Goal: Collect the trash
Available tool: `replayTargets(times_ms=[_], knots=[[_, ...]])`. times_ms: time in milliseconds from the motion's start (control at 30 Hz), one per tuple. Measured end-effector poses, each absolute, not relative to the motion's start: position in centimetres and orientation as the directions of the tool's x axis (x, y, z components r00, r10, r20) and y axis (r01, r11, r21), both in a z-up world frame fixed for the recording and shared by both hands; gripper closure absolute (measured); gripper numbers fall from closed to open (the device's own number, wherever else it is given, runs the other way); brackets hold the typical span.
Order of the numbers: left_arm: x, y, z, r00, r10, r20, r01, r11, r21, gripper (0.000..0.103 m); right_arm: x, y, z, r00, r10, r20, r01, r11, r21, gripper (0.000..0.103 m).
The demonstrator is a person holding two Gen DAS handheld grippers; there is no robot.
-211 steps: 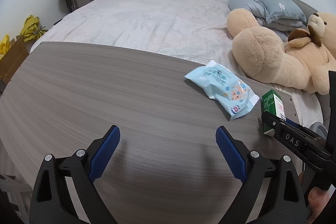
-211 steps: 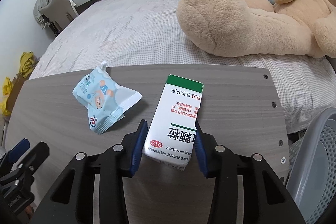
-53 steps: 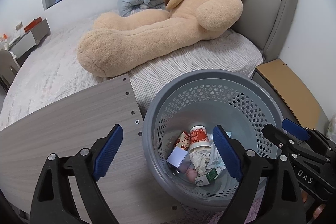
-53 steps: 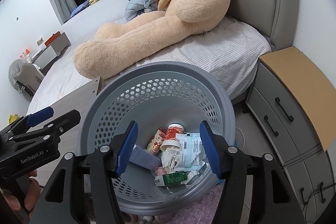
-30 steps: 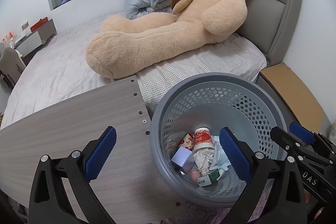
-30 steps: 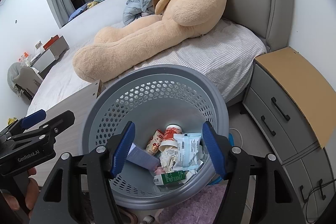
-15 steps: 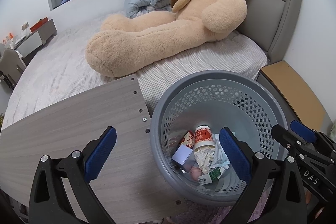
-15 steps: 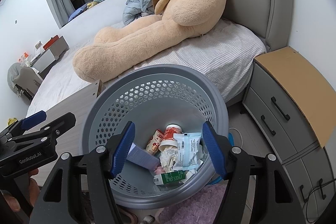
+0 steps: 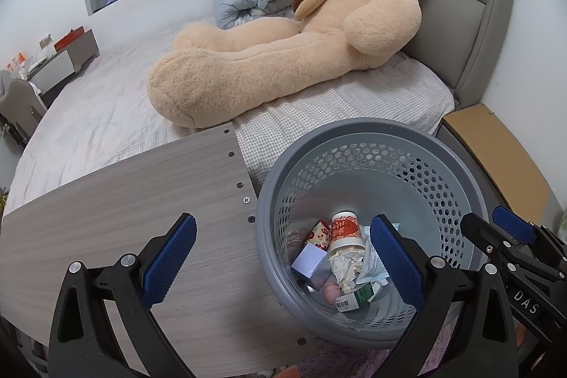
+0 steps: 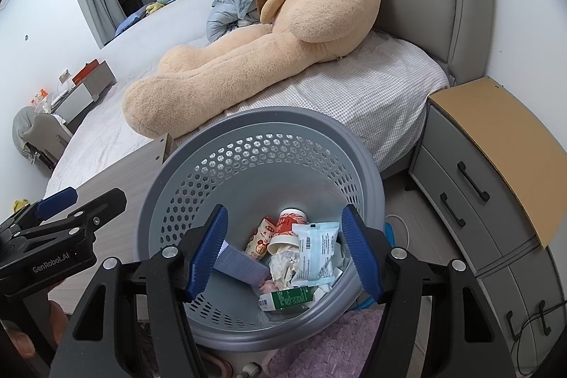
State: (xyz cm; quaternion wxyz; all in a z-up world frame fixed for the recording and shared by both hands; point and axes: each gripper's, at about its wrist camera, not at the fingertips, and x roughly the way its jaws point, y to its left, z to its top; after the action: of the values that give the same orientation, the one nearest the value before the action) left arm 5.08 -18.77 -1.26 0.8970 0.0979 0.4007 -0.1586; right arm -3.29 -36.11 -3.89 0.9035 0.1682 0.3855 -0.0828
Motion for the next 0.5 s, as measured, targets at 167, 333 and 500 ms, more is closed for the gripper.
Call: replayTargets(times_ms=[167, 333, 500], knots=[[4.88, -19.08, -1.22, 0.634, -0.203, -0.746, 0.369, 0.928, 0.061, 0.006, -3.27, -36.13, -3.92, 0.690, -0.020, -0.724, 0.279, 0.930, 0.240, 0.039], [4.76, -19.18, -1.13, 0.640, -0.199, -0.742, 0.369, 0.927, 0.069, 0.006, -3.27, -36.12, -3.90, 0.690, -0.021, -0.723, 0.279, 0.930, 0.239, 0.039], [4.73, -19.22, -1.10, 0.643, -0.198, -0.740, 0.368, 0.927, 0.071, 0.006, -3.41, -36.06, -3.88, 0.691, -0.019, -0.722, 0.275, 0.931, 0.239, 0.039]])
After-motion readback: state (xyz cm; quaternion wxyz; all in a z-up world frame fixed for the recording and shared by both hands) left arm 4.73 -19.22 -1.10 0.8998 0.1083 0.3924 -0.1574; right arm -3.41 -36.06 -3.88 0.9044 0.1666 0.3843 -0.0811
